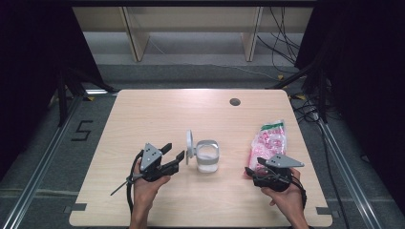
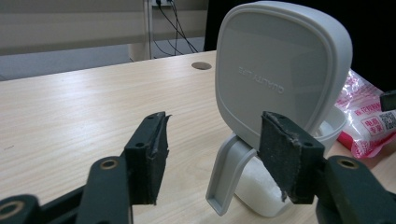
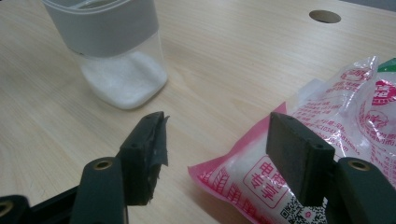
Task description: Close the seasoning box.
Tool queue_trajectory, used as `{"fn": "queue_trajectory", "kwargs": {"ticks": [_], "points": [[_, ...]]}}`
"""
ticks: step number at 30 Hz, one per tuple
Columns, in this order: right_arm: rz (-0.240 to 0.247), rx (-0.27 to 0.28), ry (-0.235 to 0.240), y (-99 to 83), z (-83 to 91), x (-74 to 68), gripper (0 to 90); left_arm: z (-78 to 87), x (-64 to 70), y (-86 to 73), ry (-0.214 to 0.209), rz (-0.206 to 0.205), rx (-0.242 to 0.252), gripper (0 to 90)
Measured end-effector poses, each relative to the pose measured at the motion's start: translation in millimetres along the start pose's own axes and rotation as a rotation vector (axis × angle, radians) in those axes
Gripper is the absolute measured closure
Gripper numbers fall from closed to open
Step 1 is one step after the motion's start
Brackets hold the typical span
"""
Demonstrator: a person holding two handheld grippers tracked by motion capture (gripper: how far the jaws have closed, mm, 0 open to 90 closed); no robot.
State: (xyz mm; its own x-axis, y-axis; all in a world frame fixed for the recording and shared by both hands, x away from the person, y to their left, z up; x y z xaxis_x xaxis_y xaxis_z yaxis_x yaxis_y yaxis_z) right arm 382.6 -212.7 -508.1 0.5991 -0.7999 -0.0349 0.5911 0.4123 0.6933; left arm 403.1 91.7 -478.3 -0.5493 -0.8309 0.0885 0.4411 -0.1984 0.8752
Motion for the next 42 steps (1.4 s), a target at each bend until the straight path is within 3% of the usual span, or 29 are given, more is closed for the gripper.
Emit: {"fn": "queue_trajectory", "kwargs": {"ticks": [3,4,8,10,11,17,18,19,21,22,26,34,35,37,42], "points": [[0.006,0.001,0.011,-0.4,-0.3,-2.2,38.7,-0.8,0.9,1.9,-0.002,0.003,0.007,48.5],[-0.010,-0.005,-0.001,-1.5,0.5,-3.5,38.7,-0.7,0.4,2.5,-0.002,-0.023,0.006,51.7],[0.017,-0.004,0.008,-1.3,0.5,-5.9,38.7,-3.1,1.0,3.7,-0.010,-0.048,-0.002,61.9],[0.018,-0.003,0.007,-1.4,1.0,-7.1,38.8,-5.2,-0.4,4.1,0.009,-0.066,-0.004,68.4],[-0.008,-0.013,0.017,-2.2,1.6,-10.1,38.7,-5.5,-0.7,4.2,0.015,-0.067,-0.004,71.4],[0.027,-0.005,0.021,-1.8,0.9,-10.0,38.8,-6.1,2.2,6.8,0.005,-0.068,0.012,86.4],[0.028,-0.006,0.018,-1.8,1.6,-10.8,38.8,-6.2,2.3,7.0,0.011,-0.069,0.015,86.8],[0.028,-0.009,0.012,-2.2,1.9,-10.9,38.8,-6.6,2.0,6.9,0.014,-0.097,0.005,87.1],[0.041,0.000,0.016,-1.2,1.3,-12.1,38.8,-6.9,3.4,7.2,0.001,-0.078,0.012,88.4],[0.019,-0.007,0.015,-2.1,2.4,-13.8,38.8,-6.7,4.2,8.1,-0.006,-0.086,0.019,88.9],[0.012,-0.010,0.021,-2.8,2.5,-14.4,38.8,-6.3,6.2,10.6,-0.013,-0.103,0.013,89.2],[0.025,-0.010,0.028,-3.2,2.0,-13.5,38.8,-11.5,16.3,14.1,-0.054,-0.098,0.022,89.2],[0.028,-0.011,0.027,-3.4,2.2,-13.3,38.8,-10.9,16.1,14.2,-0.045,-0.118,0.014,89.2],[0.025,-0.007,0.021,-3.4,2.4,-12.7,38.8,-12.0,17.4,14.1,-0.049,-0.104,0.016,89.2],[0.022,-0.015,0.021,-4.6,3.3,-13.5,38.9,-11.7,18.0,14.9,-0.050,-0.117,0.019,89.2]]}}
Point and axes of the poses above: each handheld gripper's, and its own axes: z roughly backward along the jaws, y roughly out of its top, x roughly to its right, the point moved 7 cm from there along -z, roughly forward along the jaws, and after that the axes turned 13 degrees about -x, right-handed, at the moved point
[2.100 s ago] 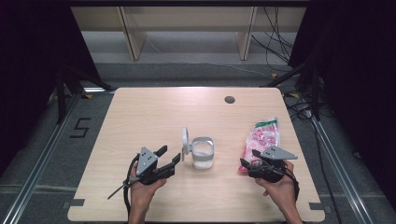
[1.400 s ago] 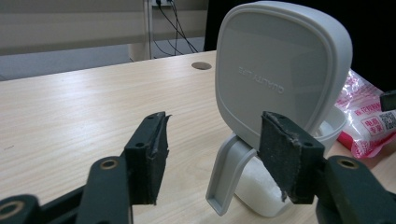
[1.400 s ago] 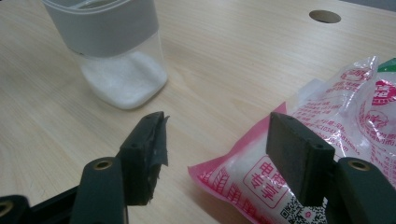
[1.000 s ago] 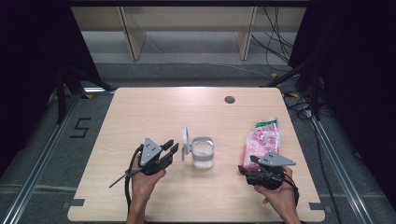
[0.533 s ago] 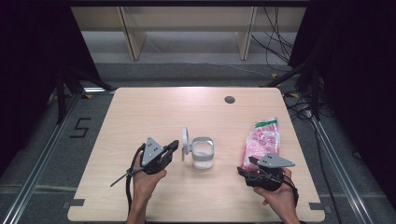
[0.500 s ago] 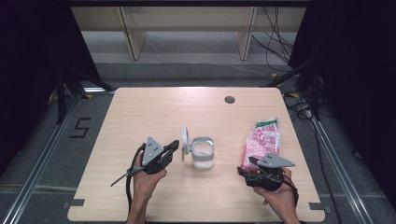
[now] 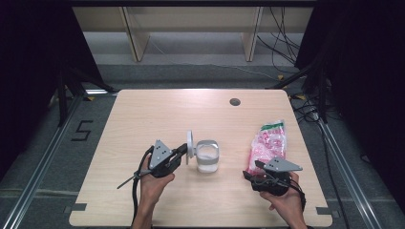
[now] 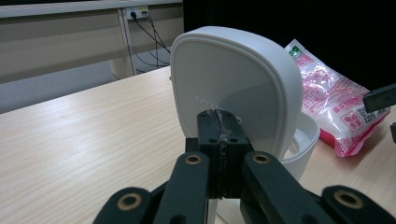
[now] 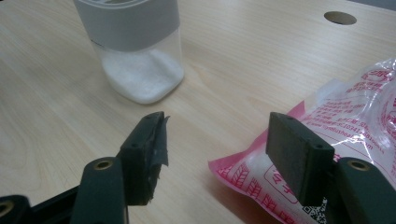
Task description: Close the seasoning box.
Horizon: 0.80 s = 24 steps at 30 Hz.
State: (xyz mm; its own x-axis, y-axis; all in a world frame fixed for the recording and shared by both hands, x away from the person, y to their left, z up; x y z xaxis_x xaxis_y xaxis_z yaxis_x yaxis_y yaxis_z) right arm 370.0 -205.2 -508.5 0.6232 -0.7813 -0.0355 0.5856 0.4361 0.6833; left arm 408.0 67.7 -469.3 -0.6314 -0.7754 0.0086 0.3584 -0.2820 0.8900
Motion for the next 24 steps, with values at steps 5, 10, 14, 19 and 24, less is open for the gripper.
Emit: {"fn": "queue_trajectory", "kwargs": {"ticks": [5,10,14,19,24], "points": [[-0.007,0.007,0.004,0.0,-0.1,-0.8,38.9,-0.3,1.1,1.5,-0.005,0.006,0.014,89.1],[-0.009,0.002,0.010,-0.5,0.7,-1.5,38.9,-1.1,3.6,3.6,-0.008,0.002,0.017,89.2],[0.004,0.008,0.000,-0.2,0.2,0.5,38.9,-2.1,6.0,5.0,-0.009,0.004,0.012,89.2],[0.007,0.003,0.006,-0.7,0.3,0.3,38.9,-3.8,8.0,6.7,-0.014,-0.016,0.014,89.1],[0.007,0.011,0.004,-0.4,0.1,0.2,39.0,-5.1,10.6,8.5,-0.014,-0.018,0.010,89.1]]}}
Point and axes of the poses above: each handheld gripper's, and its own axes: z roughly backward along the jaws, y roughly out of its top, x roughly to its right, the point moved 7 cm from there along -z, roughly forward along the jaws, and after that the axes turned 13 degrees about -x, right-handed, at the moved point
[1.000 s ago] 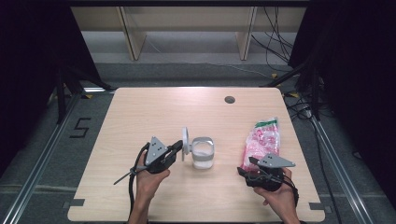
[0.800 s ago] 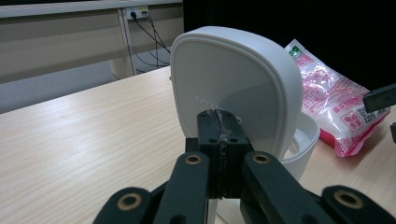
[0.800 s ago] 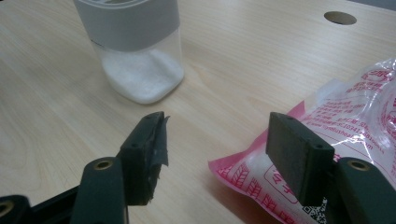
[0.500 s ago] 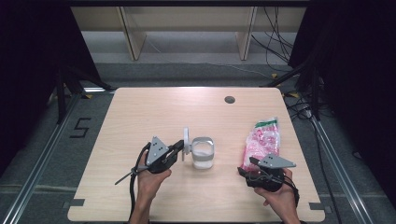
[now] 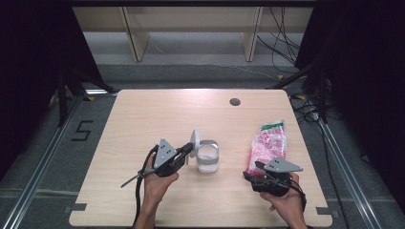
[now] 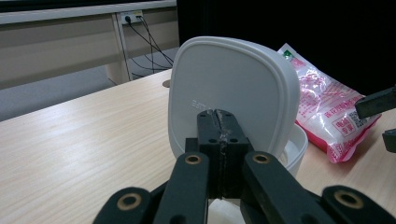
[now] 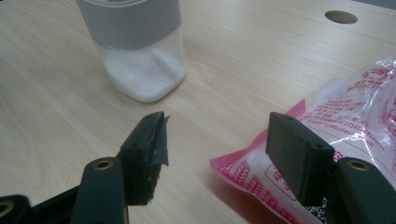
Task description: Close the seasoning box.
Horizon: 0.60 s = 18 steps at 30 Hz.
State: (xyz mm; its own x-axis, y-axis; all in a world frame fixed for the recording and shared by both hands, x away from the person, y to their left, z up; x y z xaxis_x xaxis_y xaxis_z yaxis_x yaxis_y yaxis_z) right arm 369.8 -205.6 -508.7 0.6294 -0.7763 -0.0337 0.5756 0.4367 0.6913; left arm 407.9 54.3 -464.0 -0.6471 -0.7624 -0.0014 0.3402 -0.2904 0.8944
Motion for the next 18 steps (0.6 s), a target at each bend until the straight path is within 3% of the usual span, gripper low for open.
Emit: {"fn": "queue_trajectory", "kwargs": {"ticks": [11,12,13,18], "points": [[0.007,-0.005,-0.002,-1.0,0.4,-0.1,39.1,-4.0,10.3,5.2,-0.022,-0.028,0.001,88.2],[0.006,-0.004,-0.002,-1.0,0.3,-0.1,39.1,-3.9,10.9,5.2,-0.023,-0.010,0.002,87.2],[0.022,0.007,-0.010,-0.2,-0.1,1.5,39.1,-3.5,10.7,5.3,-0.025,-0.017,-0.001,85.5],[0.006,-0.006,-0.001,-1.4,0.1,0.1,39.1,-2.1,10.1,3.4,-0.033,-0.016,-0.014,70.3]]}}
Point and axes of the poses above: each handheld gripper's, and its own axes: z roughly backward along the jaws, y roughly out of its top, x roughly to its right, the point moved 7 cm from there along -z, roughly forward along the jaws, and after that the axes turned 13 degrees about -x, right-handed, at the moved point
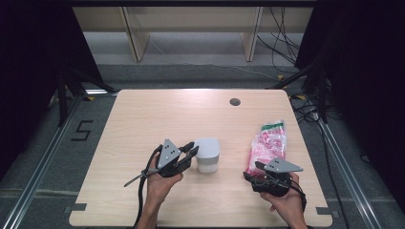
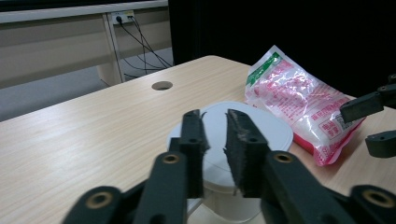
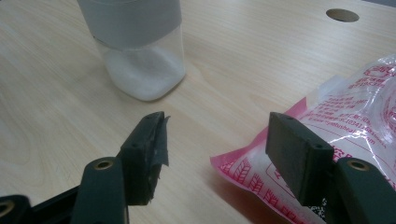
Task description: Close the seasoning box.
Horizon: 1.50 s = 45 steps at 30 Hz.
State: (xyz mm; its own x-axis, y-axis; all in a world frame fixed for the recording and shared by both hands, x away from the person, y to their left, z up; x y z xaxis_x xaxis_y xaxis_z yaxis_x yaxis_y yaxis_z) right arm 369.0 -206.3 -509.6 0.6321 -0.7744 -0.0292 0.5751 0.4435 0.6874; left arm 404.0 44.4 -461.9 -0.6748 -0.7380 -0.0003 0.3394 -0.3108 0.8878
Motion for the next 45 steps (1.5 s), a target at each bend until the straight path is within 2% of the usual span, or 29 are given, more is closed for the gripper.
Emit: {"fn": "queue_trajectory", "kwargs": {"ticks": [1,3,5,8,9,11,12,14,15,16,17,18,20,21,26,27,29,30,31,32,35,36,37,38,41,42,43,44,45], "points": [[0.000,0.000,0.000,0.0,-0.1,0.0,39.1,0.7,0.4,-0.6,-0.003,0.016,0.000,67.1],[0.002,0.001,-0.002,0.0,-0.1,0.3,39.1,2.1,-0.7,-1.3,-0.005,0.007,-0.001,61.0],[-0.023,-0.001,0.015,-0.6,-0.7,-2.1,39.0,3.4,-0.2,-3.2,-0.016,0.010,-0.008,57.1],[-0.006,-0.001,0.002,-0.7,-0.7,1.1,39.0,4.1,-1.1,-6.6,-0.022,0.015,-0.021,49.6],[0.007,0.011,-0.005,0.0,-1.2,2.4,39.1,4.4,-1.9,-7.5,-0.021,0.013,-0.025,47.9],[-0.037,-0.008,0.011,-2.0,-1.1,-1.3,39.1,5.8,-3.5,-8.6,-0.017,0.011,-0.025,45.3],[-0.014,-0.001,0.006,-1.3,-1.6,0.9,39.0,6.5,-3.5,-8.8,-0.023,0.020,-0.020,45.1],[-0.009,0.001,0.017,-1.1,-2.4,0.8,39.1,8.5,-5.0,-8.9,-0.018,0.012,-0.024,43.2],[-0.009,0.002,0.015,-1.0,-2.4,0.9,39.1,9.2,-4.9,-8.8,-0.021,0.028,-0.019,42.1],[-0.011,0.003,0.018,-0.9,-2.3,0.6,39.1,10.8,-5.2,-9.4,-0.020,0.024,-0.023,40.8],[-0.006,0.000,0.008,-1.3,-1.9,0.8,39.1,11.5,-4.8,-9.9,-0.020,0.029,-0.023,40.0],[0.000,-0.003,0.009,-1.5,-2.0,0.8,39.1,13.2,-5.7,-11.2,-0.017,0.012,-0.029,39.9],[-0.002,-0.002,0.011,-1.7,-2.0,0.6,39.1,15.8,-5.5,-13.1,-0.020,0.031,-0.023,38.6],[-0.005,0.005,0.024,-1.2,-2.4,0.2,39.1,17.4,-6.8,-13.8,-0.020,0.019,-0.023,38.0],[0.012,0.016,0.006,-0.6,-2.8,3.5,39.0,23.4,-11.6,-18.9,-0.004,0.049,-0.032,33.7],[0.002,0.000,0.011,-1.8,-2.9,2.5,39.1,24.1,-12.9,-19.4,-0.006,0.039,-0.021,33.5],[-0.023,-0.009,0.021,-2.5,-3.2,-0.7,39.0,26.4,-13.4,-23.5,0.002,0.062,-0.024,33.0],[0.009,-0.003,0.018,-1.7,-4.2,1.4,39.0,27.0,-13.4,-25.1,0.001,0.060,-0.022,32.9],[0.007,-0.009,0.017,-2.1,-3.6,0.7,39.0,27.8,-13.0,-27.1,0.006,0.077,-0.021,32.6],[0.008,-0.005,0.017,-1.8,-3.9,0.5,39.1,28.5,-13.8,-28.5,0.002,0.057,-0.022,32.3],[-0.009,-0.013,0.026,-2.7,-3.3,-1.6,39.0,29.9,-13.4,-34.3,0.010,0.084,-0.022,31.8],[0.013,-0.007,0.021,-1.9,-3.2,-0.1,39.0,30.7,-14.0,-36.0,0.008,0.068,-0.024,31.7],[-0.004,-0.007,0.020,-1.7,-2.5,-2.3,39.0,31.6,-14.4,-38.3,0.011,0.074,-0.026,31.6],[0.016,-0.008,0.020,-1.0,-2.7,-1.4,39.0,31.6,-14.5,-39.4,0.008,0.080,-0.022,31.6],[-0.011,-0.009,0.027,-1.1,-1.8,-6.1,39.0,34.4,-15.4,-43.7,0.014,0.099,-0.026,31.4],[0.000,-0.008,0.022,-0.9,-2.3,-5.4,39.0,35.2,-15.6,-44.6,0.018,0.103,-0.024,31.3],[0.034,0.007,0.011,0.7,-3.1,-2.3,39.0,36.2,-16.4,-45.2,0.019,0.082,-0.022,31.4],[0.011,-0.007,0.021,-0.6,-2.6,-4.3,39.0,37.2,-16.0,-46.0,0.019,0.081,-0.021,31.4],[0.014,-0.005,0.020,-0.4,-2.7,-3.9,39.0,38.3,-14.8,-47.4,0.021,0.097,-0.023,31.3]]}}
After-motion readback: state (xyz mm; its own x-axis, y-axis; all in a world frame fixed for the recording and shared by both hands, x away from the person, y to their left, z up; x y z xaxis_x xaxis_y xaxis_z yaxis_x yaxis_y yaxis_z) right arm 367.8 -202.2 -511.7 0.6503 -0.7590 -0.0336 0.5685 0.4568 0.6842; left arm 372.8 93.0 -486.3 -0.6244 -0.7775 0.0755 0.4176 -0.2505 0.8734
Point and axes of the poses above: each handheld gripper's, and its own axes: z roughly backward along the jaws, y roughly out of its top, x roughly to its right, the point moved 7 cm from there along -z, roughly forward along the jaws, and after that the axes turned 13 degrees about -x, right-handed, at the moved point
